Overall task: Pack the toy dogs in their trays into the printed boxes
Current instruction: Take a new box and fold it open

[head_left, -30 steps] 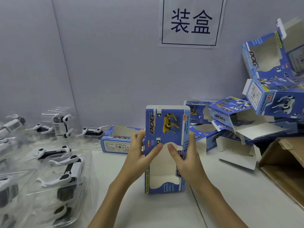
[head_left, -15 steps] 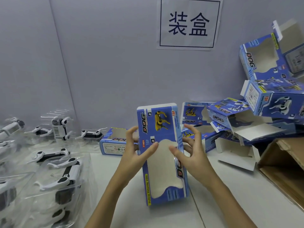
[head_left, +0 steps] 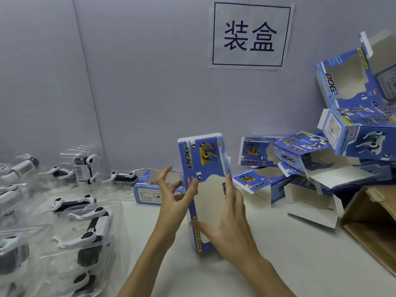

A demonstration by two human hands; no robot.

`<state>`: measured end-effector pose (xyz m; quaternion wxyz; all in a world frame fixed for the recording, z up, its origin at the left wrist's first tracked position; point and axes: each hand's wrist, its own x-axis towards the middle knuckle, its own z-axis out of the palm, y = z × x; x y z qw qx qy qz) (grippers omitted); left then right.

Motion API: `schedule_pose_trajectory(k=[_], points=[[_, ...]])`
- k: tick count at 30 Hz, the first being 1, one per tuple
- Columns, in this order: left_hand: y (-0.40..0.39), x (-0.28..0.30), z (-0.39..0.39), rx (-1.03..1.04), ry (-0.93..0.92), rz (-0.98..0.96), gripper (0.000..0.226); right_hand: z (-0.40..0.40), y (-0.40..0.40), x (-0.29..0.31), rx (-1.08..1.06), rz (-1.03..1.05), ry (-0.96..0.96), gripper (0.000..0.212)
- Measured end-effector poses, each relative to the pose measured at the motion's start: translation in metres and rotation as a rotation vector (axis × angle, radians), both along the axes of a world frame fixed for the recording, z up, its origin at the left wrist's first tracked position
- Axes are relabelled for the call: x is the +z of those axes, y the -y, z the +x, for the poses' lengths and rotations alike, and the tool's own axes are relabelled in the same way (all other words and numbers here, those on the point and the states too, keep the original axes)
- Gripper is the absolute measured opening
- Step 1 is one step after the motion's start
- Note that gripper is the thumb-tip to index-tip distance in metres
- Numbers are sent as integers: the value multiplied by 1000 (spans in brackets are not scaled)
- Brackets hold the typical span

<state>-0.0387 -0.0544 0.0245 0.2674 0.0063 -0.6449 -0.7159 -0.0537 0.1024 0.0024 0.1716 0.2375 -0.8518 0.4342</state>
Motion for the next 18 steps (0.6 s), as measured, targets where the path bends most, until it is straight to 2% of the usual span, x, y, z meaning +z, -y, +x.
schedule_pose_trajectory(k=[3, 5, 6, 7, 10, 12, 14, 15, 18], points=[[7, -3, -2, -110, 94, 7, 100, -6, -4, 0, 20, -331, 118, 102], [11, -6, -2, -98, 101, 23, 92, -14, -11, 0, 35, -425, 160, 67], [13, -6, -2, -100, 92, 53, 87, -16, -14, 2, 69, -472, 217, 56], [15, -7, -2, -121, 85, 89, 83, -19, -18, 4, 126, -521, 294, 56], [20, -6, 2, -207, 104, 130, 69, -23, -26, 10, 279, -553, 486, 75], [20, -4, 3, -179, 134, 69, 66, -27, -26, 8, 291, -589, 514, 76], [18, -6, 3, -113, 191, -27, 72, -29, -25, 6, 220, -706, 487, 75], [16, -9, 1, -121, 214, -65, 67, -30, -24, 5, 188, -750, 477, 74], [10, -17, -2, -158, 235, -63, 29, -30, -23, 4, 192, -747, 503, 71]])
